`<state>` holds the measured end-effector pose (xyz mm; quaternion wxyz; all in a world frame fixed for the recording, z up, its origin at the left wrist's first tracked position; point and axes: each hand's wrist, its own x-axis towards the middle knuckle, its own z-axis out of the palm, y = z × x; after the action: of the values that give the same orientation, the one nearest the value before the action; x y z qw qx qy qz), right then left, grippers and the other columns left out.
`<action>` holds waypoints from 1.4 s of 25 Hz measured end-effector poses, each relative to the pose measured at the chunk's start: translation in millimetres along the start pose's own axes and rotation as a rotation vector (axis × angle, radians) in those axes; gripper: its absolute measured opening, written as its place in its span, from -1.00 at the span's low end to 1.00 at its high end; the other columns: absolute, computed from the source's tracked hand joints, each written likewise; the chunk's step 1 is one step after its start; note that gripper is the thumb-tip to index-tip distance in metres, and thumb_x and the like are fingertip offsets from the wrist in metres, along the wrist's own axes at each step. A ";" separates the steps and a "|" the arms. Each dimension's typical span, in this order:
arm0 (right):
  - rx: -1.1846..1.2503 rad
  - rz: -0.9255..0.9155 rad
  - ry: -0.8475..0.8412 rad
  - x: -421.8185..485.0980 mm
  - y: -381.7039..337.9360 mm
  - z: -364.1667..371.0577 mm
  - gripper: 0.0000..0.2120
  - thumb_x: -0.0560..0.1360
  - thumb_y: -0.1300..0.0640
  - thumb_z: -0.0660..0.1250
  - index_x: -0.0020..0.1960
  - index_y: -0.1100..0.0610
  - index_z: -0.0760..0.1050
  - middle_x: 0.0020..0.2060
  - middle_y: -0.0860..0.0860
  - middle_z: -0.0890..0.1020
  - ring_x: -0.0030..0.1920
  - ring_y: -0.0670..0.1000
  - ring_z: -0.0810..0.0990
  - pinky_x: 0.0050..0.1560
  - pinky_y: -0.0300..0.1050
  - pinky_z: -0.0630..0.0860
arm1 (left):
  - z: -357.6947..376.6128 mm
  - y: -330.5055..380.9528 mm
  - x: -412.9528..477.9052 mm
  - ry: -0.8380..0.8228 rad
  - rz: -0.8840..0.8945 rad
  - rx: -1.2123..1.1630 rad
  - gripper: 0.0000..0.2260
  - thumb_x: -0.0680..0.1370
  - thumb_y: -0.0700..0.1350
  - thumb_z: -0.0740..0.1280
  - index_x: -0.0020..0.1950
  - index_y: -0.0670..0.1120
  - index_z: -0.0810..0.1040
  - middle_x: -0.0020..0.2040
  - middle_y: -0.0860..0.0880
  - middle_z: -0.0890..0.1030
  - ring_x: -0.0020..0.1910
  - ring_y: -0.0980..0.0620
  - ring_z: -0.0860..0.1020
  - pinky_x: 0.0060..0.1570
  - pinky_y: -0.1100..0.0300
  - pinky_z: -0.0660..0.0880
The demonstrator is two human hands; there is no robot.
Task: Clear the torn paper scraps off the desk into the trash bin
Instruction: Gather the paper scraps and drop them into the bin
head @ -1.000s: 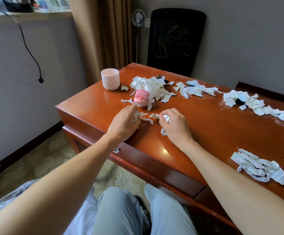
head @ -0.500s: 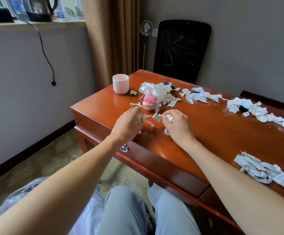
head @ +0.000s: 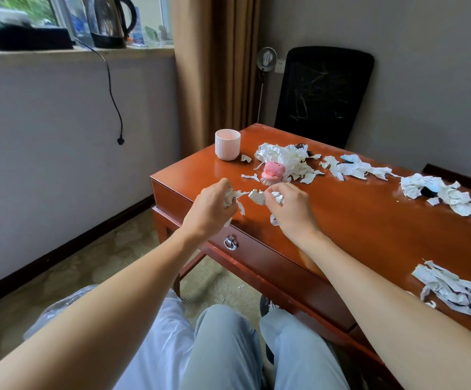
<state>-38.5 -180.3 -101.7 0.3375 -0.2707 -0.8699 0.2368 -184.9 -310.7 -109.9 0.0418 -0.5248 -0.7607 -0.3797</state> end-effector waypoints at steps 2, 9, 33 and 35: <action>0.021 -0.021 -0.021 -1.1 -8.9 9.5 -0.83 0.60 0.09 0.29 0.05 0.17 0.58 -0.02 -0.02 0.55 -0.06 -0.07 0.52 -0.23 -0.35 0.48 | -10.5 -7.2 -5.4 0.015 -0.020 0.013 -0.82 0.54 -0.21 0.41 0.09 -0.14 0.47 0.06 -0.09 0.63 -0.06 0.01 0.58 -0.18 0.30 0.57; 0.057 -0.102 -0.047 0.6 -45.2 56.0 -0.85 0.59 0.12 0.30 0.01 0.17 0.61 -0.04 0.03 0.61 -0.12 -0.03 0.55 -0.24 -0.33 0.47 | -50.2 -37.8 -36.9 0.082 -0.089 0.042 -0.83 0.55 -0.24 0.39 -0.02 -0.10 0.40 -0.08 -0.01 0.56 -0.18 0.05 0.50 -0.36 0.45 0.35; 0.217 -0.216 -0.499 -55.0 -177.1 307.1 -0.86 0.59 0.09 0.28 -0.04 0.11 0.58 -0.09 -0.06 0.56 -0.11 -0.05 0.54 -0.07 -0.13 0.48 | -141.2 -240.2 -203.5 0.252 -0.582 0.093 -0.90 0.54 -0.16 0.33 -0.02 -0.13 0.43 -0.18 -0.02 0.57 -0.21 -0.05 0.55 -0.17 -0.04 0.54; 0.211 -0.218 -0.535 -60.8 -180.4 328.7 -0.87 0.59 0.09 0.28 -0.06 0.08 0.57 -0.08 -0.06 0.57 -0.11 -0.06 0.53 -0.07 -0.15 0.46 | -141.0 -253.9 -215.9 0.260 -0.614 0.086 -0.89 0.55 -0.15 0.34 -0.01 -0.12 0.43 -0.17 -0.01 0.57 -0.21 -0.04 0.56 -0.17 -0.03 0.55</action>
<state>-291.8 -427.7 -239.2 0.1461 -0.0675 -0.9224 0.3512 -346.7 -604.7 -245.4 0.0443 -0.2162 -0.8868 -0.4061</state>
